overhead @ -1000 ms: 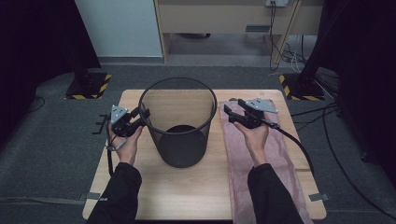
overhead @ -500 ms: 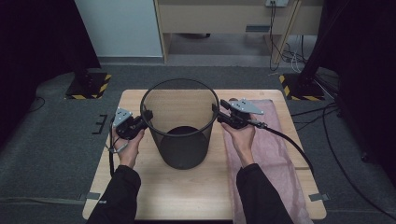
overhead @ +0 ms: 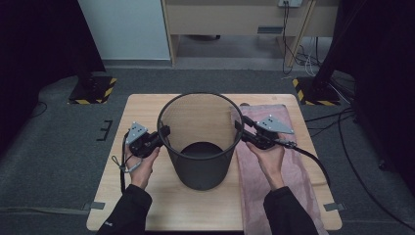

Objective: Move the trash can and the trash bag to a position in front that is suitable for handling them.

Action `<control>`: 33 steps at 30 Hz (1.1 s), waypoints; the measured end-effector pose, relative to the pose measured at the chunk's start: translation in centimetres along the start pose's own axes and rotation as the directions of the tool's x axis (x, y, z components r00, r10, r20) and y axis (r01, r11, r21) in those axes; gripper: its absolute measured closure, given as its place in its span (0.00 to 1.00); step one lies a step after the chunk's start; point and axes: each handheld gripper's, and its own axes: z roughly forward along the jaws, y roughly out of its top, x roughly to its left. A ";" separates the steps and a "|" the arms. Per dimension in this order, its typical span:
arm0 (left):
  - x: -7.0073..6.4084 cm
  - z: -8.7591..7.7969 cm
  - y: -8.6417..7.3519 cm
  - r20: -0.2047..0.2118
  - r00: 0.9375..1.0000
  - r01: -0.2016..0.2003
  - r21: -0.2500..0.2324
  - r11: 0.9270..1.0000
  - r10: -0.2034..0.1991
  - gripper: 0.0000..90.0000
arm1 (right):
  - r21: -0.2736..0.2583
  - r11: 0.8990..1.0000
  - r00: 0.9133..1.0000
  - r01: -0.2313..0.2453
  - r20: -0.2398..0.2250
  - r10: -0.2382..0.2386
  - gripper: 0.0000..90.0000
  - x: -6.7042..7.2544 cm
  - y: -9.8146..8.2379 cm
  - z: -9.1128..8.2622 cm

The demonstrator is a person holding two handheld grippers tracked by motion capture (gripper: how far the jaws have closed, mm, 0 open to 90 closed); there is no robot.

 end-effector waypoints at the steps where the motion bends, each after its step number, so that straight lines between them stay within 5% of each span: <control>1: 0.0 0.0 0.0 0.000 1.000 0.000 0.000 1.000 0.000 0.91 | 0.000 1.000 1.000 -0.001 0.000 0.001 0.65 -0.1 -0.1 -0.5; 7: -2.0 -0.7 -0.3 0.011 0.999 -0.031 0.019 0.999 0.031 0.88 | 0.028 0.999 0.999 0.040 0.021 -0.040 0.65 0.3 -0.2 -3.3; 11: -2.1 -0.9 -0.2 0.005 0.999 -0.052 0.033 0.998 0.051 0.79 | 0.034 0.999 1.000 0.004 0.030 -0.005 0.57 0.2 -0.4 -4.0; 14: -1.6 -1.5 0.1 -0.002 0.999 -0.048 0.053 0.997 0.048 0.68 | 0.041 0.999 0.999 -0.002 0.044 0.000 0.54 -0.4 -0.5 -4.6; 16: -0.8 -2.5 -0.2 -0.022 0.998 -0.054 0.090 0.995 0.056 0.64 | 0.060 0.998 0.997 0.035 0.064 -0.039 0.53 -0.9 -0.6 -5.3; 23: 1.5 -5.5 -3.0 -0.104 0.993 -0.029 0.184 0.983 0.049 0.47 | 0.044 0.998 0.988 -0.038 0.149 0.031 0.45 -4.2 -1.7 -9.1; 29: 2.6 -6.1 -6.9 -0.145 0.987 -0.012 0.324 0.946 0.062 0.32 | 0.084 0.994 0.974 -0.070 0.220 0.050 0.36 -7.0 -3.8 -12.0; 30: 2.6 -6.1 -6.9 -0.145 0.987 -0.012 0.324 0.946 0.062 0.31 | 0.091 0.993 0.972 -0.070 0.229 0.048 0.34 -7.3 -4.2 -12.2; 31: 2.9 -6.0 -7.9 -0.152 0.985 -0.018 0.380 0.925 0.082 0.29 | 0.098 0.993 0.971 -0.064 0.235 0.039 0.33 -7.5 -4.7 -12.4; 33: 3.2 -5.8 -8.4 -0.163 0.979 -0.041 0.425 0.904 0.121 0.26 | 0.129 0.989 0.969 -0.066 0.247 0.033 0.31 -7.9 -5.7 -12.7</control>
